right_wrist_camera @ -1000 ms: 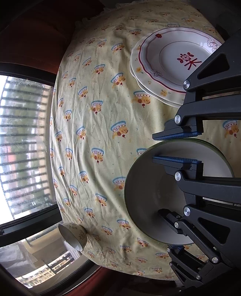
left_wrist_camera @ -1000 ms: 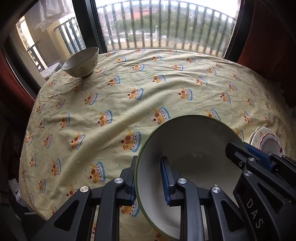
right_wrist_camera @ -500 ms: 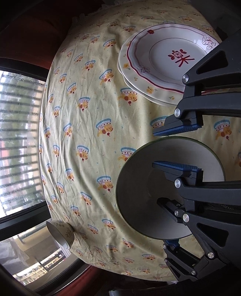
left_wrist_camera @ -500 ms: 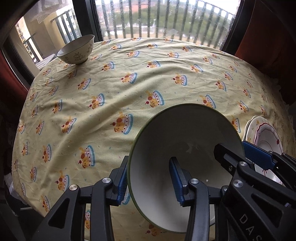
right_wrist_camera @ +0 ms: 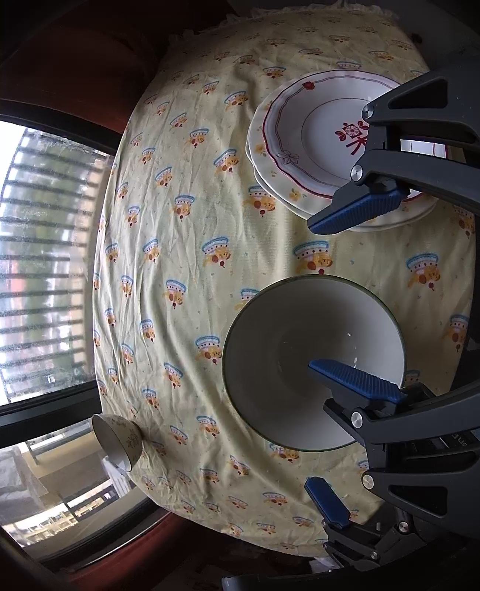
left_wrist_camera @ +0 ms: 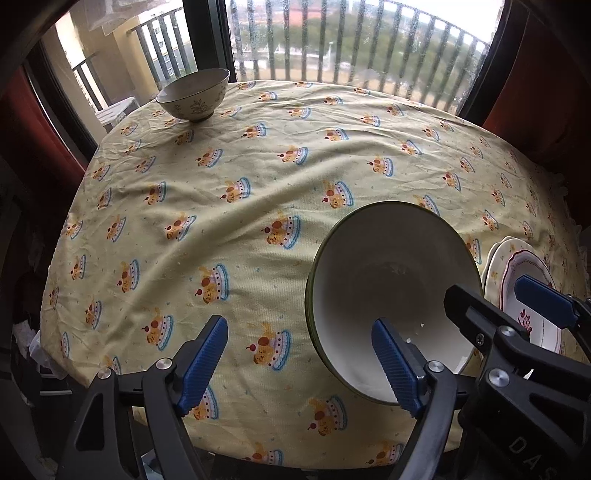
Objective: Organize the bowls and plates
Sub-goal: 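Lower the cream bowl onto the cloth and open both grippers, then move both grippers to the rim of the small cream bowl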
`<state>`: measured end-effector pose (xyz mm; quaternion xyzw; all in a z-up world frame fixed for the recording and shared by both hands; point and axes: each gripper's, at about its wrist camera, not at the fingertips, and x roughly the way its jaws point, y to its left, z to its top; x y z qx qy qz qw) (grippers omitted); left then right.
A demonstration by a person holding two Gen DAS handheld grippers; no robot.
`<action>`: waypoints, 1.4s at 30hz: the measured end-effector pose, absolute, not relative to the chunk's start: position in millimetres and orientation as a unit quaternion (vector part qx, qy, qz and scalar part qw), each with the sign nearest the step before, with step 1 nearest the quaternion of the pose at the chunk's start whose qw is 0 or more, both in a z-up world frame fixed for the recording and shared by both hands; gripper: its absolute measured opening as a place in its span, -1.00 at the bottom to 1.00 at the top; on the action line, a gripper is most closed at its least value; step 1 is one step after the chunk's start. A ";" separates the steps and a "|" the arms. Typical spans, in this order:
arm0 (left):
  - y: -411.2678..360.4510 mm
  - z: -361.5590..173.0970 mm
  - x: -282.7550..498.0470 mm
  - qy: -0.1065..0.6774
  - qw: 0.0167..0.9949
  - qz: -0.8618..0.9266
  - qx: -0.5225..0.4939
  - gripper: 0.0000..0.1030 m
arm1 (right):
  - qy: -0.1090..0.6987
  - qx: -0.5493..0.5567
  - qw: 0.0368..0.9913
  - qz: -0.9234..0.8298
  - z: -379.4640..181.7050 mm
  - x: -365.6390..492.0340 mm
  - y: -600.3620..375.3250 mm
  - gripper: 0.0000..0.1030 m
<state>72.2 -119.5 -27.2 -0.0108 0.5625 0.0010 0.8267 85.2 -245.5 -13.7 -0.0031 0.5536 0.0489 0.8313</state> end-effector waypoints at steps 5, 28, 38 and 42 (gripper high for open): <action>-103.7 -16.3 77.9 0.551 0.834 0.000 -0.006 0.63 | 0.552 0.005 0.832 0.053 -3.1 88.3 -232.2 0.43; 8.7 -7.0 159.5 0.542 0.838 -0.053 0.034 0.64 | 0.539 0.043 0.841 -0.007 12.3 154.5 -120.6 0.42; 59.0 -9.9 210.7 0.533 0.844 -0.053 0.032 0.56 | 0.525 0.052 0.849 -0.019 8.6 203.6 -67.9 0.42; 71.5 -12.3 232.8 0.529 0.846 -0.055 0.035 0.54 | 0.520 0.055 0.852 -0.025 5.5 224.5 -54.2 0.42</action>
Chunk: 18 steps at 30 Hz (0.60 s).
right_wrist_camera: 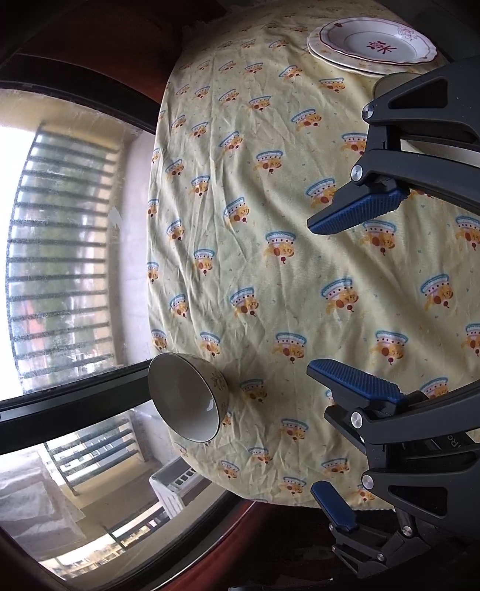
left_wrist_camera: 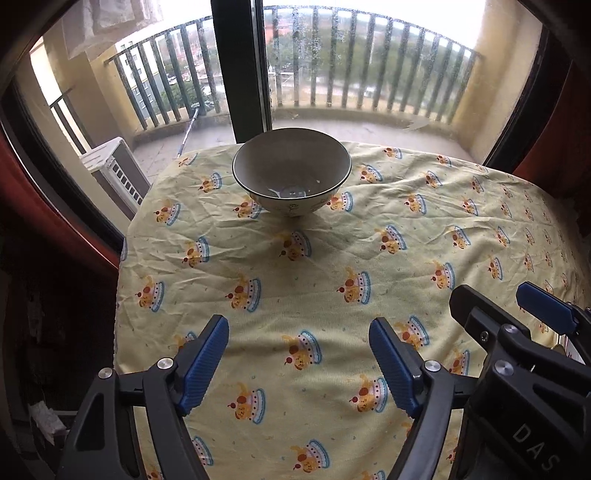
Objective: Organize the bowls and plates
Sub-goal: 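Move both grippers to the rim of the small cream bowl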
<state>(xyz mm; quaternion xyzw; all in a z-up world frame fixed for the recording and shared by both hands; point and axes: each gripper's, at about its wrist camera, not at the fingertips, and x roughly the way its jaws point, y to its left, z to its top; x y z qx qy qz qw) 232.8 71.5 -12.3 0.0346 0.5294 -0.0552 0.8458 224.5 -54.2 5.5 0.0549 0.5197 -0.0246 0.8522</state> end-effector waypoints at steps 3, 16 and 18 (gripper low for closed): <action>79.7 -14.2 250.5 0.531 0.845 -0.056 0.027 0.52 | 0.519 0.056 0.852 -0.026 3.3 242.3 -46.2 0.42; 100.7 -14.5 331.5 0.517 0.853 -0.063 0.022 0.41 | 0.505 0.057 0.861 -0.033 1.3 322.5 -24.4 0.41; 103.0 -17.7 342.9 0.521 0.851 -0.064 0.018 0.38 | 0.506 0.060 0.860 -0.033 -1.1 334.7 -22.6 0.41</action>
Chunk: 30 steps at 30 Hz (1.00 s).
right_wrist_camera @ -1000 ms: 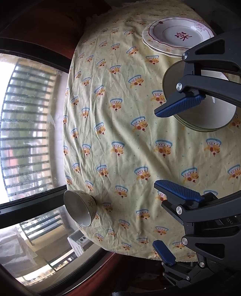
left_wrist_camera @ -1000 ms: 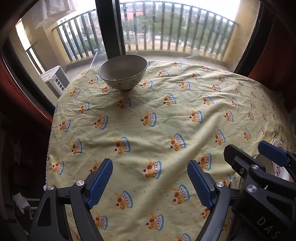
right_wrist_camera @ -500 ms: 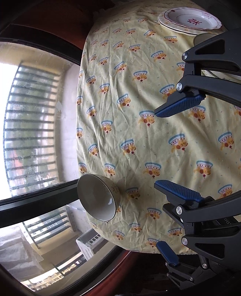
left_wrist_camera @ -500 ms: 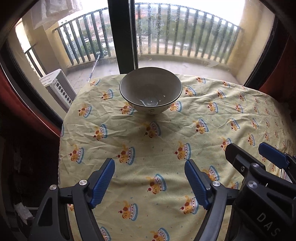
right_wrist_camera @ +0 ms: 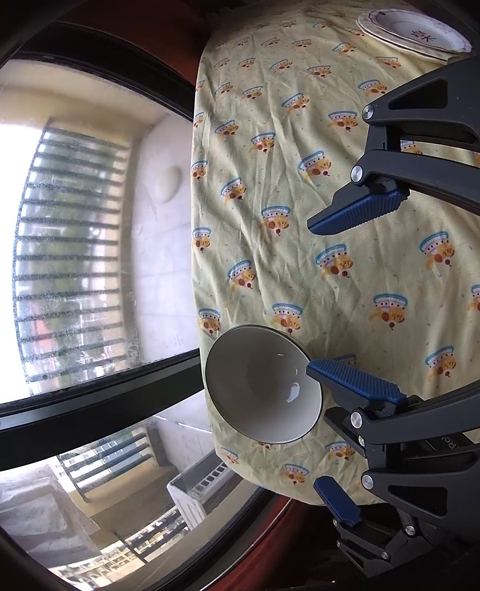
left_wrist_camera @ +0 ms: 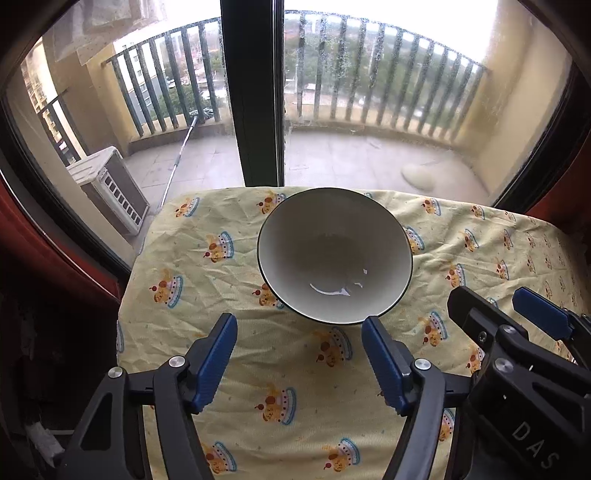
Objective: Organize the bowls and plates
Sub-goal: 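Move both grippers to the rim of the small cream bowl, then grasp the rim of the small cream bowl with both grippers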
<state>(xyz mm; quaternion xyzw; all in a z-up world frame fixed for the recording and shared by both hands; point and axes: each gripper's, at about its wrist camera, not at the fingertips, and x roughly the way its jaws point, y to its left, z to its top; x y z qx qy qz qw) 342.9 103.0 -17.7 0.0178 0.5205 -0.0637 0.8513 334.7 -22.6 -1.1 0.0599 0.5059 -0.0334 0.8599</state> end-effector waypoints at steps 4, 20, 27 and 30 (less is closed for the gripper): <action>105.8 -23.2 362.8 0.517 0.854 -0.060 0.029 0.35 | 0.508 0.052 0.859 -0.027 -6.4 357.5 -14.1 0.34; 112.5 -67.8 408.5 0.548 0.835 -0.044 0.025 -0.22 | 0.527 0.060 0.846 -0.045 -51.8 406.6 0.7 -0.24; 109.0 -74.0 408.5 0.546 0.835 -0.055 0.033 -0.44 | 0.539 0.072 0.838 -0.036 -71.6 412.9 1.4 -0.49; 104.6 -74.6 408.0 0.542 0.837 -0.066 0.042 -0.59 | 0.541 0.071 0.837 -0.033 -77.3 416.2 2.7 -0.70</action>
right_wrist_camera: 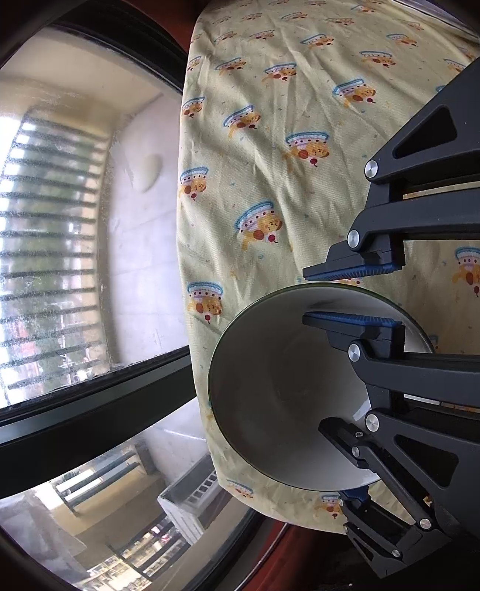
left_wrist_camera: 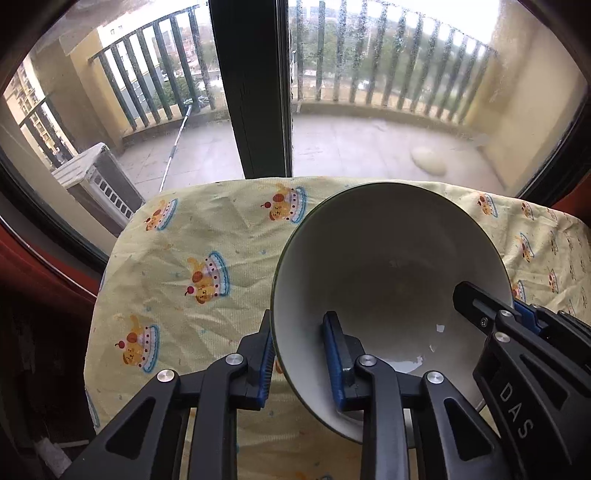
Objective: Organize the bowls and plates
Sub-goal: 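Grasp the rim of the small cream bowl with both grippers, then carry the small bowl with both grippers toward the other cream bowls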
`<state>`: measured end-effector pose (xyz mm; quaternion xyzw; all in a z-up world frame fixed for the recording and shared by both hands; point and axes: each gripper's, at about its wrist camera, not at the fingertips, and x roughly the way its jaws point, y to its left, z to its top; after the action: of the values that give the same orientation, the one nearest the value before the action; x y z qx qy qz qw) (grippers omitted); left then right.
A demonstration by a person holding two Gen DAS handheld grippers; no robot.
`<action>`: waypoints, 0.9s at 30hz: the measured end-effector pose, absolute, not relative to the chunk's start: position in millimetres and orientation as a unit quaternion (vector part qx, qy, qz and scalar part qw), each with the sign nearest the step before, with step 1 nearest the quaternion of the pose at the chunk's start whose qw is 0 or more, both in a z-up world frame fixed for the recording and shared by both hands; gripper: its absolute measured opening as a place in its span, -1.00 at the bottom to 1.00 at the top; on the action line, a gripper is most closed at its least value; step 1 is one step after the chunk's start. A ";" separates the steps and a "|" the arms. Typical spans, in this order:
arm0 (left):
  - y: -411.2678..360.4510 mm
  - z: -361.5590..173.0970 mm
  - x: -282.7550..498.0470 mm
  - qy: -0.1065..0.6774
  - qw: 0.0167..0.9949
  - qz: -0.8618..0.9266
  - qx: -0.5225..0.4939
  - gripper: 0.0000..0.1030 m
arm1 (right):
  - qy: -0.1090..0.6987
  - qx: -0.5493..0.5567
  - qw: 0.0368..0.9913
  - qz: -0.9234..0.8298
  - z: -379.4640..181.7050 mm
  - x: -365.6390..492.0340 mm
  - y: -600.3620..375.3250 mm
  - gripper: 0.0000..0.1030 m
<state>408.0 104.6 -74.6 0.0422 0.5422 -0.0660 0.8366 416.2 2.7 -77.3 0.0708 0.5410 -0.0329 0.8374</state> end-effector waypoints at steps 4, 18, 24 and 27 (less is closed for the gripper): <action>101.7 -74.6 407.4 0.540 0.837 -0.070 0.045 -0.66 | 0.535 0.071 0.841 -0.033 -77.5 415.8 4.6 -0.70; 96.5 -73.8 379.2 0.557 0.825 -0.078 0.054 -0.66 | 0.545 0.049 0.836 -0.038 -67.6 387.8 0.4 -0.74; 91.3 -71.9 358.0 0.570 0.816 -0.084 0.051 -0.66 | 0.556 0.056 0.828 -0.045 -63.6 363.4 -6.5 -0.74; 88.0 -71.1 345.5 0.575 0.812 -0.086 0.051 -0.66 | 0.561 0.059 0.824 -0.046 -62.7 351.2 -9.6 -0.74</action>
<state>345.5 88.0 -71.1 0.0506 0.5754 -0.0861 0.8118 351.2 -9.6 -62.7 0.0585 0.5614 -0.0460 0.8242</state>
